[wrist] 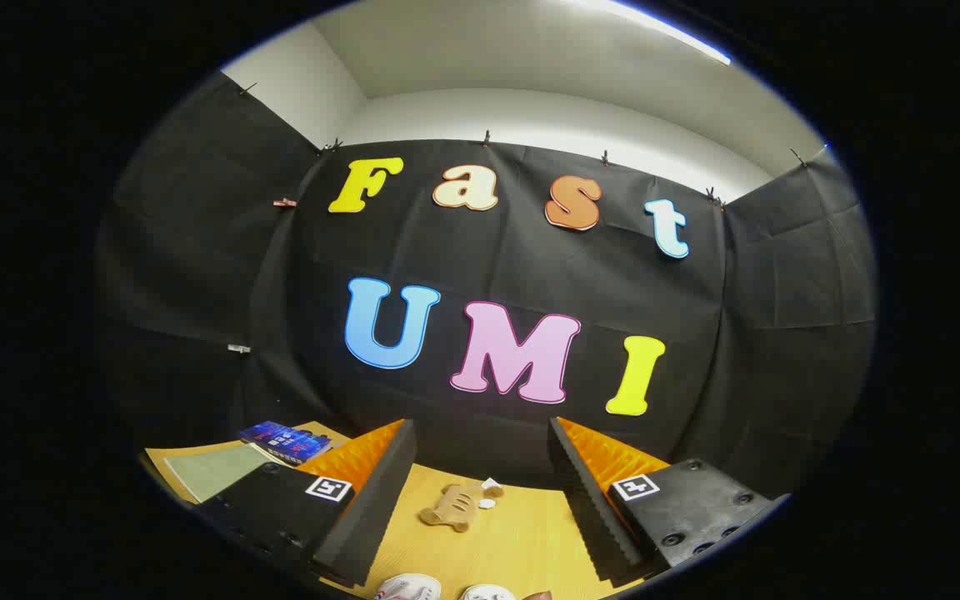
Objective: Open the storage box then place both shoes into the box .Put the left shoe in first, then the right shoe, with the right side of both shoes facing outward in a uniform manner.
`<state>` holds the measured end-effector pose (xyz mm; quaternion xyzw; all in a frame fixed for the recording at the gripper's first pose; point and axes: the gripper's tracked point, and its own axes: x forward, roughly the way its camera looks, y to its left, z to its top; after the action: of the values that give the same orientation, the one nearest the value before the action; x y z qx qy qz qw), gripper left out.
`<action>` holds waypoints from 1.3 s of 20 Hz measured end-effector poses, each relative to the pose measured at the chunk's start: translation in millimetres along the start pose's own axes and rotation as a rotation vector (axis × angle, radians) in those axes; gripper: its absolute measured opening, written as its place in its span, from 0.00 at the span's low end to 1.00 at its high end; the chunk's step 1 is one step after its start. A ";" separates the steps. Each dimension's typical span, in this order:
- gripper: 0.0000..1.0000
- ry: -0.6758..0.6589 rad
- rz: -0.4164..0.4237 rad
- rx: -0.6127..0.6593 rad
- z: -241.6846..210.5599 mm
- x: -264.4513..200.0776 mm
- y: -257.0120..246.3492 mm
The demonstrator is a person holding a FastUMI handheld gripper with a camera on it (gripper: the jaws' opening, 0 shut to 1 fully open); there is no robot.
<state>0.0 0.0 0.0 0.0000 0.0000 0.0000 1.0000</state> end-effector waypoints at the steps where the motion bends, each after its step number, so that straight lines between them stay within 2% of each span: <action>1: 0.97 0.002 0.000 0.000 -1.5 0.9 0.2; 21: 0.97 0.036 0.021 -0.013 -9.1 5.8 19.5; 24: 0.97 0.052 0.056 0.012 -14.3 8.2 31.9; 26: 0.97 0.076 0.149 0.062 -19.2 11.4 55.9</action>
<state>11.4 55.9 -19.2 0.0311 0.0382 0.0744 0.9960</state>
